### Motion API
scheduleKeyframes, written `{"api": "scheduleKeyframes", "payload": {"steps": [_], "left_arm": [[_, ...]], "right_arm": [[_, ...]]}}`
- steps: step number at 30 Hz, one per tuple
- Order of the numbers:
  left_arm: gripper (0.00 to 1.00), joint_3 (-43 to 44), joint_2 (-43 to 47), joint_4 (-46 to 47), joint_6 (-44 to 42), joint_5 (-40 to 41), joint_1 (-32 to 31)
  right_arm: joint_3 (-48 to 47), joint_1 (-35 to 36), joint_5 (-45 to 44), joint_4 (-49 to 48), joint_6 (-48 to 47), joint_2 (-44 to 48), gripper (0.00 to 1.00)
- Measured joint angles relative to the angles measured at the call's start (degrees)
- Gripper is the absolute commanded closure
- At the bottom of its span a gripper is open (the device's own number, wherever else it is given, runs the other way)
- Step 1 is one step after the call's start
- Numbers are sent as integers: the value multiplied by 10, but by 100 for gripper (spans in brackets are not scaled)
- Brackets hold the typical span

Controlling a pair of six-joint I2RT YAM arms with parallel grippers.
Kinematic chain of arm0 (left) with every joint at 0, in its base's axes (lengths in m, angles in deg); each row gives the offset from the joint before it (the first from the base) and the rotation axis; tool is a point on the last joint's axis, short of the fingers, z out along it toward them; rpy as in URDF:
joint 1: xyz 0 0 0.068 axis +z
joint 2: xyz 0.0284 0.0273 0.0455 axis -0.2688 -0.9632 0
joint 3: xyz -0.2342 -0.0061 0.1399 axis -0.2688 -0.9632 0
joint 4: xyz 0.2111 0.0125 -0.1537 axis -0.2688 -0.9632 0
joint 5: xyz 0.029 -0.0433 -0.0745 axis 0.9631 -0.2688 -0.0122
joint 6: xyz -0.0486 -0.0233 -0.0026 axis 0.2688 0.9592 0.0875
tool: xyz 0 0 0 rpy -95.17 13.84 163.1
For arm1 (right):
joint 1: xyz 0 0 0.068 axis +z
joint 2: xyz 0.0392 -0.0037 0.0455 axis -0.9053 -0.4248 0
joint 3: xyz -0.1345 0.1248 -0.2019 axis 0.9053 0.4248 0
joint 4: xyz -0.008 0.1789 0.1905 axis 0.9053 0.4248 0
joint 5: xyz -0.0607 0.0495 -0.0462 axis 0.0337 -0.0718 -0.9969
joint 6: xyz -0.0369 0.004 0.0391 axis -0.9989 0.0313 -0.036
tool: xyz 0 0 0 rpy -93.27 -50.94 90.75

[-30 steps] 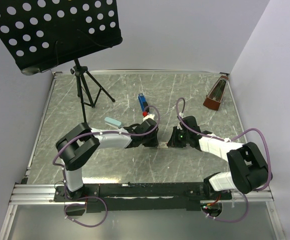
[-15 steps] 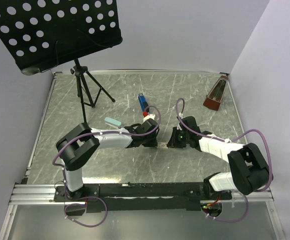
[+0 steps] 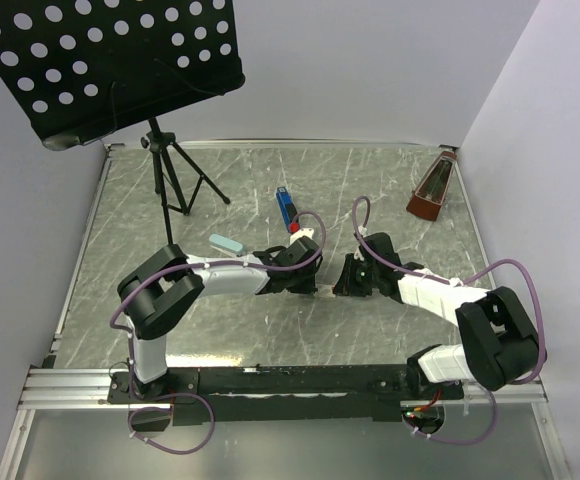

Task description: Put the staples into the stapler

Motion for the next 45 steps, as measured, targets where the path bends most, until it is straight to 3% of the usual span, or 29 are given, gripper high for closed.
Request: {"api": "scheduleKeyframes", "payload": {"steps": [8, 14, 45], "left_arm": [[99, 0, 0, -1, 0, 0, 0], [99, 0, 0, -1, 2, 5, 0], [99, -33, 26, -2, 18, 50, 10]], "right_arm": [[3, 0, 5, -7, 16, 0, 83], [10, 0, 7, -18, 27, 0, 100], [12, -37, 8, 1, 10, 16, 100]]}}
